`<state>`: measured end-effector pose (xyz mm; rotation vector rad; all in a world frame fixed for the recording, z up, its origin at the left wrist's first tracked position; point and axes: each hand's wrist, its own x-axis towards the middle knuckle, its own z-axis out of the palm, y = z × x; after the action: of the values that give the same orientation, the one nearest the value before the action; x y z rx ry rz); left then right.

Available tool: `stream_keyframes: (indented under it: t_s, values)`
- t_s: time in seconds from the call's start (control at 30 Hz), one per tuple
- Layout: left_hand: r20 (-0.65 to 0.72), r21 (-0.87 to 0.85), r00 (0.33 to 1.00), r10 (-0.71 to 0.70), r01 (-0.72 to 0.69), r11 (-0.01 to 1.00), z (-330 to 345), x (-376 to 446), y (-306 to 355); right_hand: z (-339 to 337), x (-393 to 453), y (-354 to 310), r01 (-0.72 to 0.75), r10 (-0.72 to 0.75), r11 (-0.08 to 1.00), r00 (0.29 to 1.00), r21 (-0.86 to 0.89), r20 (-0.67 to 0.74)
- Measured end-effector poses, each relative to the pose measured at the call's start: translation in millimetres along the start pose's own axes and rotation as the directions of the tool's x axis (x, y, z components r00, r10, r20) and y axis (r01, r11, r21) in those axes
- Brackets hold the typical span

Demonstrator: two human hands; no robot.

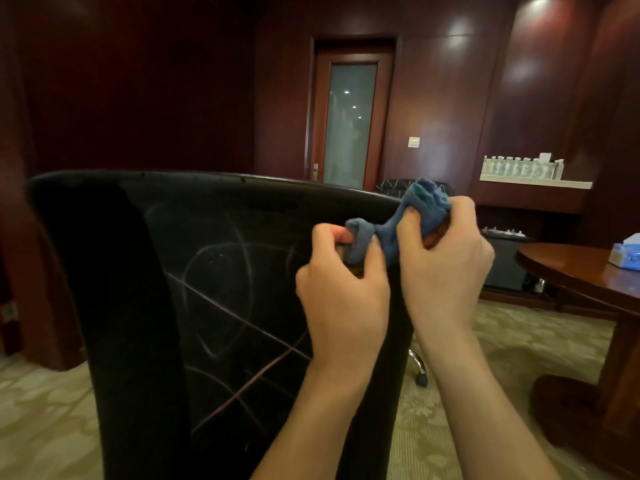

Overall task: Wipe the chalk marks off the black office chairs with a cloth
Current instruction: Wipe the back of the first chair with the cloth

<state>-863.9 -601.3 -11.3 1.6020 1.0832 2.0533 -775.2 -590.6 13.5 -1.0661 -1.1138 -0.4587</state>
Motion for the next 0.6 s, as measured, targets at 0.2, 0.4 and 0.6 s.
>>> stream_keyframes:
  t_s: [0.2, 0.4, 0.6]
  values:
    - [-0.116, 0.089, 0.991, 0.072, -0.062, 0.994, -28.6, 23.4, -7.6, 19.1, -8.8, -24.0, 0.183, -0.179, 0.982, 0.979, -0.035, 0.096]
    - [0.049, 0.121, 0.995, 0.086, -0.091, 0.988, 3.1, 16.8, 0.9, 2.6, 9.3, 4.3, 0.072, -0.066, 0.991, 0.996, -0.109, 0.053]
    - [0.175, 0.137, 0.981, 0.081, -0.106, 0.985, 14.2, 15.4, 5.0, 1.8, 14.6, 19.4, 0.003, 0.002, 0.991, 0.999, -0.134, 0.032]
